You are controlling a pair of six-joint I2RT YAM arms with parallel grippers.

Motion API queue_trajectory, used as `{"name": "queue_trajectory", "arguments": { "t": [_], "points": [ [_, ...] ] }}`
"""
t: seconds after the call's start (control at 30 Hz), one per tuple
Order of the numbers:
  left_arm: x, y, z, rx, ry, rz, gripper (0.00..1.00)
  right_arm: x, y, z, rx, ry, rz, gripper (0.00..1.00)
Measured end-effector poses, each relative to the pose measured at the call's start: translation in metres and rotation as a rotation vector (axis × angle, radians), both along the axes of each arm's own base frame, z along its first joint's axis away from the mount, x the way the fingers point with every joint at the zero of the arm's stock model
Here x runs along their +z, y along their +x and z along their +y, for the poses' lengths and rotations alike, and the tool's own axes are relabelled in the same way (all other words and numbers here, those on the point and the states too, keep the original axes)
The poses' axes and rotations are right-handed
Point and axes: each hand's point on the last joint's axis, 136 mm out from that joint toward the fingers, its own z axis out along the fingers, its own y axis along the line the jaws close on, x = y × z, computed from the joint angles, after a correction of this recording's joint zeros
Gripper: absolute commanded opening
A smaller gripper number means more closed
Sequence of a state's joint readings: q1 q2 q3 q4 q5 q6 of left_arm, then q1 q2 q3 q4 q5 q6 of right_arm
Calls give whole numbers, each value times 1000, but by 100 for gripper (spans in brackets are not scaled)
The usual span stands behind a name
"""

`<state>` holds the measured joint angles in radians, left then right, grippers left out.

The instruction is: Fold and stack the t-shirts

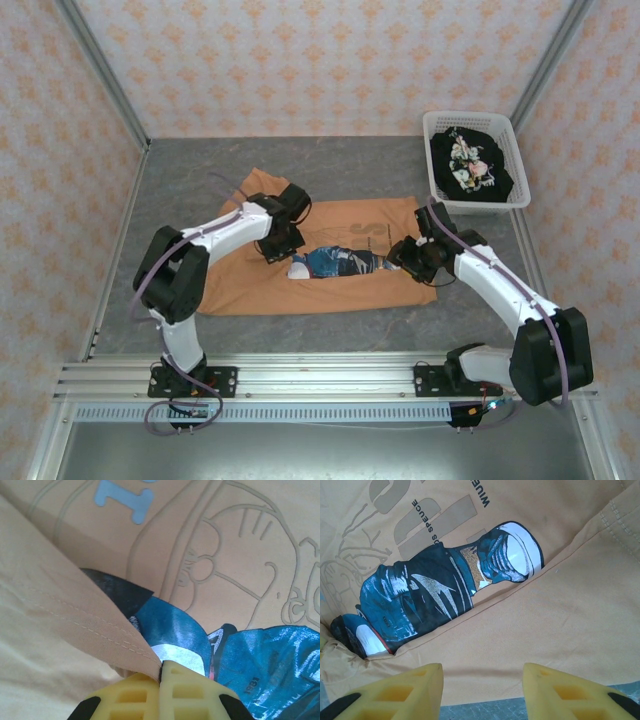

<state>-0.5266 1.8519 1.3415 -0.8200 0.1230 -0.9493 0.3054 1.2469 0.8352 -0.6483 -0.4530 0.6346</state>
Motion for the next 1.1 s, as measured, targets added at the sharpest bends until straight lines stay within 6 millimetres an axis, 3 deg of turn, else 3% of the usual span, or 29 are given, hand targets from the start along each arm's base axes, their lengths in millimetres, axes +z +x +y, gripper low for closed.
{"name": "queue_trajectory", "arguments": {
  "t": [0.07,0.17,0.2,0.33,0.5,0.57,0.63,0.73,0.83,1.1],
  "points": [
    [-4,1,-4,-49,28,15,9,0,0,0,0,1,1,45],
    [-10,7,-8,-119,78,36,48,-1,0,1,2,3,7,45],
    [-12,10,-10,-138,94,37,55,-2,-1,1,3,5,9,45],
    [-6,13,-6,-177,135,13,62,-2,-1,2,5,8,10,45],
    [34,3,6,-145,79,-107,74,-4,-1,2,3,13,14,46],
    [41,-5,15,-101,26,-132,79,-6,-2,3,2,17,17,47],
    [32,-10,26,-32,-30,-135,82,-7,-2,3,1,21,18,47],
    [-2,-17,45,107,-112,-102,90,-7,0,5,3,30,11,48],
    [-29,-23,59,227,-159,-87,90,-8,1,7,6,35,16,48],
    [-13,11,43,313,-287,-222,86,-9,1,7,6,35,19,48]
  ]
}}
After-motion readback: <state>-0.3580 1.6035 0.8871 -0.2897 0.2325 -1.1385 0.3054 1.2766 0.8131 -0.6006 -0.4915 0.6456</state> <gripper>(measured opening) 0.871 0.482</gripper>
